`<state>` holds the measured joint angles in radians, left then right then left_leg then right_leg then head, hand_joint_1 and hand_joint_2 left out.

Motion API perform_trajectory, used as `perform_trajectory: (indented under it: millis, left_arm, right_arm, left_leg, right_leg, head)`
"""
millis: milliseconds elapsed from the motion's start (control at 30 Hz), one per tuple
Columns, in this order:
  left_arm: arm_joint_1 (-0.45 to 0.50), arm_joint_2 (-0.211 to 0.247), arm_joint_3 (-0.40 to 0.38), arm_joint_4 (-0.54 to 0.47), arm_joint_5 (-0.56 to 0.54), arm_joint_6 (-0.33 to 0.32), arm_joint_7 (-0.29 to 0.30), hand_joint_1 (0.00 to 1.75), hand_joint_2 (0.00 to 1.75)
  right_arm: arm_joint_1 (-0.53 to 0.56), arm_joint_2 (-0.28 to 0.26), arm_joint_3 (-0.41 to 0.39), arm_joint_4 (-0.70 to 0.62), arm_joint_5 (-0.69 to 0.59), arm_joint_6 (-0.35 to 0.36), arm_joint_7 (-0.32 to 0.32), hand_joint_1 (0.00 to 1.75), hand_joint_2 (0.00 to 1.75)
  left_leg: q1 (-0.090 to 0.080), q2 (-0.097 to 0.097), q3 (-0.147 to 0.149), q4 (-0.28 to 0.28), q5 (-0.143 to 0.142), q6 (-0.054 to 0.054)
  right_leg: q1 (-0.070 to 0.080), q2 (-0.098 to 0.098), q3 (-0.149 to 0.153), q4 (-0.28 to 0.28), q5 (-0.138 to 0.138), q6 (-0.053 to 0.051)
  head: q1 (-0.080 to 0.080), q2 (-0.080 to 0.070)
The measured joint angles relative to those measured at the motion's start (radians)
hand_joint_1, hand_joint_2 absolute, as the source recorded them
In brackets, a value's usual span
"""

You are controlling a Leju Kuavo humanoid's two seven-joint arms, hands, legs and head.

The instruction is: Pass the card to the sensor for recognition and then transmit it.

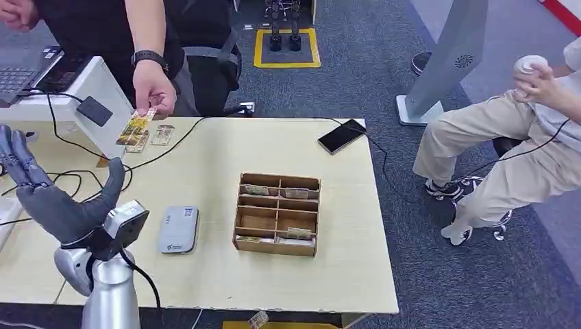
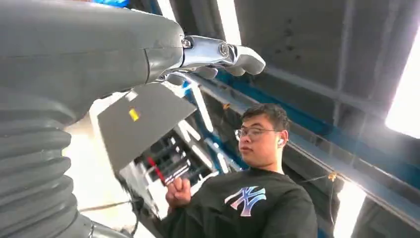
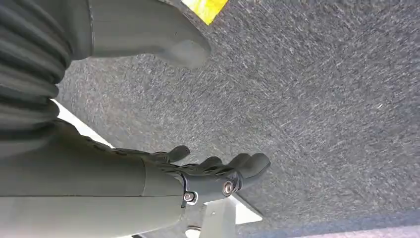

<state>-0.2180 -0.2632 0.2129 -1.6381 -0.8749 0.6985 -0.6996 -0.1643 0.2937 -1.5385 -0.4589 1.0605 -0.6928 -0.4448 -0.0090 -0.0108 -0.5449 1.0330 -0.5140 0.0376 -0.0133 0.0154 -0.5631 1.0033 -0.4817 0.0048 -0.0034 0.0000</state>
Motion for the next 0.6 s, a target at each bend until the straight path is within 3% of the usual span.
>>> perform_trajectory:
  millis: [200,600]
  left_arm:
    - [0.000,0.000,0.012,0.000,-0.157,0.001,0.000,0.00,1.75]
    - [0.000,-0.001,0.013,-0.002,-0.229,0.002,0.000,0.00,1.75]
  right_arm:
    - [-0.002,-0.010,0.000,0.019,0.000,0.000,-0.005,0.00,1.75]
    - [-0.003,-0.020,0.000,0.037,-0.004,0.000,-0.005,0.00,1.75]
  left_leg:
    - [0.000,0.000,0.000,0.000,0.000,0.000]
    - [0.000,0.000,0.000,0.000,0.000,0.000]
  right_leg:
    - [0.000,0.000,0.000,0.000,0.000,0.000]
    - [0.000,0.000,0.000,0.000,0.000,0.000]
  head:
    - [0.000,0.000]
    - [0.000,0.000]
